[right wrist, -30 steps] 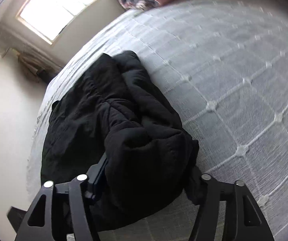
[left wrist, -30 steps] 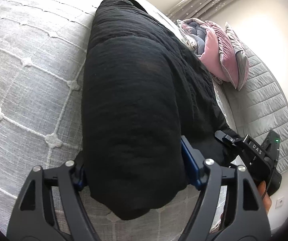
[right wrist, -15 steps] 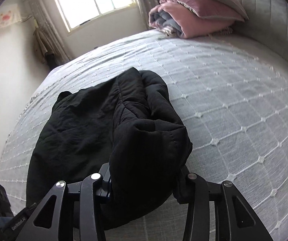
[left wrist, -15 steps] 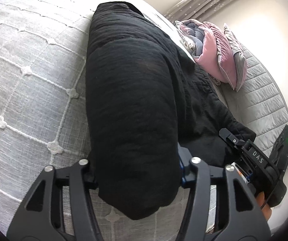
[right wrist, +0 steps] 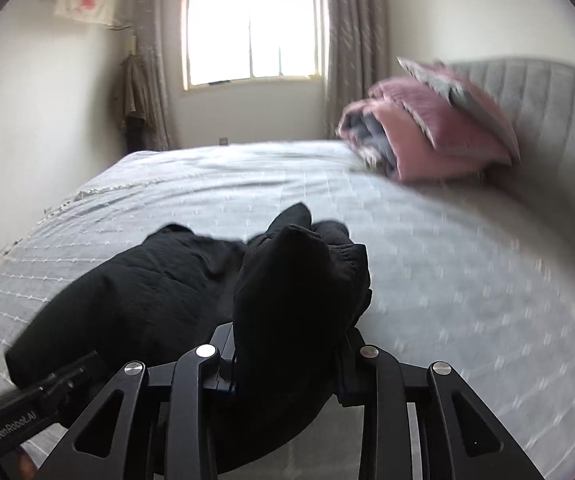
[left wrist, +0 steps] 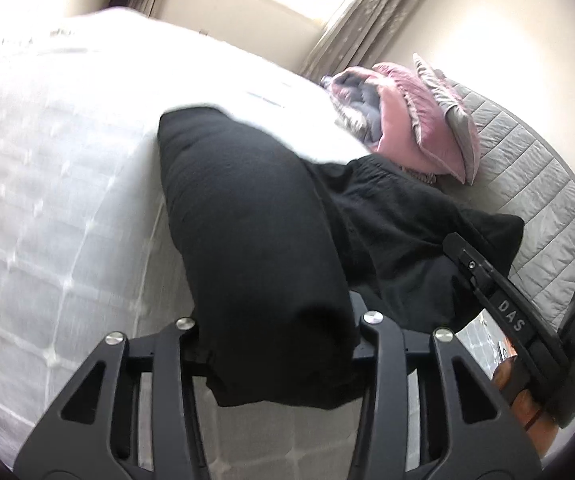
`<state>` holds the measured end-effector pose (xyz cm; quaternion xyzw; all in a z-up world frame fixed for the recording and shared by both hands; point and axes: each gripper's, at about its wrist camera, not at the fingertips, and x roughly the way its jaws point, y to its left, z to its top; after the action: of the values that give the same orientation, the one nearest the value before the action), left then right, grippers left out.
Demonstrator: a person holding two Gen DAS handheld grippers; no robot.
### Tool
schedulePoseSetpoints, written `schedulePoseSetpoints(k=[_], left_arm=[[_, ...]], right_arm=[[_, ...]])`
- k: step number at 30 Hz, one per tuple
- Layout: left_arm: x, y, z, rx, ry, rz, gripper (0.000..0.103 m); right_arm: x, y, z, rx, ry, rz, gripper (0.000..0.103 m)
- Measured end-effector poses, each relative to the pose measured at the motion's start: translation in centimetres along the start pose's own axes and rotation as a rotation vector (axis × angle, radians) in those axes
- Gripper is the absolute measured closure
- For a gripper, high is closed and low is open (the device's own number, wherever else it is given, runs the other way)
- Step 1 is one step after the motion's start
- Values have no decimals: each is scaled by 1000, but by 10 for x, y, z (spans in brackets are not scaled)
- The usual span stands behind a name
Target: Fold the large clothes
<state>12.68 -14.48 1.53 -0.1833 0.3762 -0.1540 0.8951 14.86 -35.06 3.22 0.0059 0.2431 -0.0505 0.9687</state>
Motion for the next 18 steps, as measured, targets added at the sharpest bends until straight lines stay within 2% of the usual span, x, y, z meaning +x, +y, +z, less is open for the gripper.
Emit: schedulePoseSetpoints(k=[6,8,10,12,14,16,18], left_arm=[[18,-71,55,75,-68,-34,62],[33,-110,84,84,-99,-73,63],[47,-149,110,84,-128,-131,63],[55,-183,128,77,-141,-223,63],[64,-219,131,95,-151,-310,63],[81,-255,116,154,-151,-367,62],[116,-277,90,174,-78,-414,59]], right_arm=[[15,-59,68,-6,-22,15,75],[19,-82,102,-48,-40,-13,76],[15,-109,139,-82,-92,-51,76],[-4,-144,169,-99,-210,-98,77],[-25,-191,186,-58,-321,-128,77],[-35,-233,184,-20,-395,-161,76],[-30,-282,169,23,-423,-207,76]])
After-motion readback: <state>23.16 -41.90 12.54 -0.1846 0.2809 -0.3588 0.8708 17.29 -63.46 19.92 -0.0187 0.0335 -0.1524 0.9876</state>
